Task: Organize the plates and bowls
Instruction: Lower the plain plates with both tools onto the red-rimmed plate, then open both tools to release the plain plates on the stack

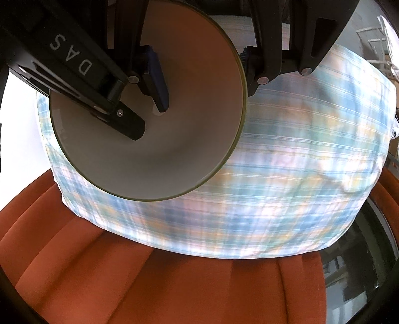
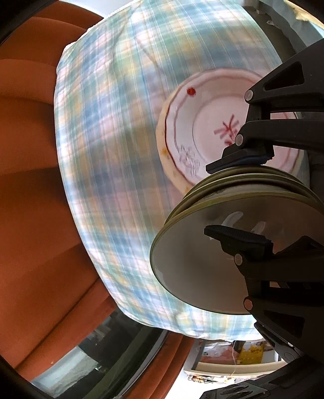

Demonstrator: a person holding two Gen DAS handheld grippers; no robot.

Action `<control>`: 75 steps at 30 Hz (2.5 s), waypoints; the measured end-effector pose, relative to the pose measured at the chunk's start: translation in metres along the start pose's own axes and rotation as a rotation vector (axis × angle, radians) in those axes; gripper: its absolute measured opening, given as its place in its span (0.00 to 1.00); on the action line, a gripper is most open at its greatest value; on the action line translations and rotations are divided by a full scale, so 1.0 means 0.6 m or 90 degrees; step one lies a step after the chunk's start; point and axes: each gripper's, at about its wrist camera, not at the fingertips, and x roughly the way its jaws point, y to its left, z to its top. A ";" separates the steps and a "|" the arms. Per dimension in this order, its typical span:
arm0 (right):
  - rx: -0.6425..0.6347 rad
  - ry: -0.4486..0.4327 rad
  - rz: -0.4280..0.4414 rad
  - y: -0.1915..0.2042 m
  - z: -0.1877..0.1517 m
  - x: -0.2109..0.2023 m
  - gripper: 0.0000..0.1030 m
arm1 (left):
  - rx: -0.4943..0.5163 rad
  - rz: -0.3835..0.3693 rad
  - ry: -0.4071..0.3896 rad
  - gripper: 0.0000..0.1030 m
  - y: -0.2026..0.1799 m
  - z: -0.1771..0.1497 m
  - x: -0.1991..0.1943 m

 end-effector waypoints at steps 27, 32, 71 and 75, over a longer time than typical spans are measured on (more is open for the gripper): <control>-0.026 0.084 -0.002 -0.159 0.012 0.036 0.45 | -0.044 0.029 0.063 0.46 -0.110 -0.032 0.081; -0.039 0.084 -0.001 -0.155 0.020 0.041 0.45 | -0.037 0.047 0.068 0.47 -0.116 -0.025 0.086; -0.037 -0.219 -0.075 -0.056 -0.087 -0.136 0.70 | 0.094 0.057 -0.255 0.82 0.024 -0.080 -0.098; -0.061 -0.239 -0.075 0.004 -0.130 -0.128 0.70 | 0.091 0.070 -0.269 0.85 0.096 -0.103 -0.110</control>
